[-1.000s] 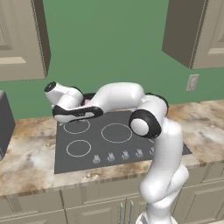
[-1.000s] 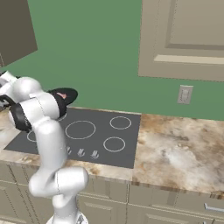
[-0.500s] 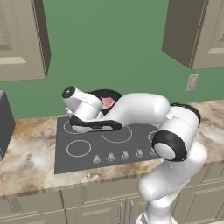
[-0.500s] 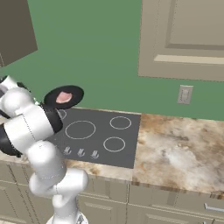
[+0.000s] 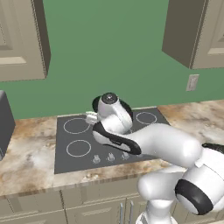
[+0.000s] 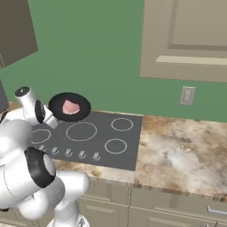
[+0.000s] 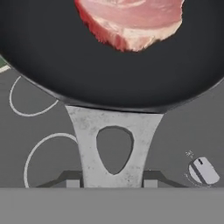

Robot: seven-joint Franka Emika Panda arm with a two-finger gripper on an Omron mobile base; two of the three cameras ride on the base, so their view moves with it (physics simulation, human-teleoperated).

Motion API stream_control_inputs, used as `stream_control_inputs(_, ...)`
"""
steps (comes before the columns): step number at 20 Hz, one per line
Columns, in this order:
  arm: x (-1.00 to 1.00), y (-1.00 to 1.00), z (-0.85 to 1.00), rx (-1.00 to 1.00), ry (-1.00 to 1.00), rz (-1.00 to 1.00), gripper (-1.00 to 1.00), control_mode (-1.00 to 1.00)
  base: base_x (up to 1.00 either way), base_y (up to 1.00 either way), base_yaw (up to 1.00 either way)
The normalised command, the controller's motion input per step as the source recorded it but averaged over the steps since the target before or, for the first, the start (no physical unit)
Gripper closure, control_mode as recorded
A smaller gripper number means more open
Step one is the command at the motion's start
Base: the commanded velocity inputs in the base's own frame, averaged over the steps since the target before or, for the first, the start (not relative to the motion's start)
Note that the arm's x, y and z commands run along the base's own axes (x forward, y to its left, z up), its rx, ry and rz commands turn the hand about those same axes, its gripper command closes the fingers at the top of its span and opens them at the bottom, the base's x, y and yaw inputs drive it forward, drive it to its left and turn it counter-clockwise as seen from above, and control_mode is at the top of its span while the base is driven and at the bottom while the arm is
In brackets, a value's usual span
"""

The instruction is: Pick up the pan with the steak in it and place it on the dining table. Then place the steak on the plate.

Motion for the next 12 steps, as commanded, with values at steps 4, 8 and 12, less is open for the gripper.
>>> stream_control_inputs(4, -0.41, -0.52, 0.0, 0.22, 0.0, 0.17, 1.0, -1.0, 0.0, 0.0, 0.0)
stream_control_inputs(8, -0.35, -0.64, 0.11, 0.11, -0.11, 0.18, 1.0, -1.0, 0.0, 0.0, 0.0)
stream_control_inputs(12, -0.3, -0.52, 0.2, 0.02, -0.17, 0.12, 1.0, -1.0, 0.0, 0.0, 0.0)
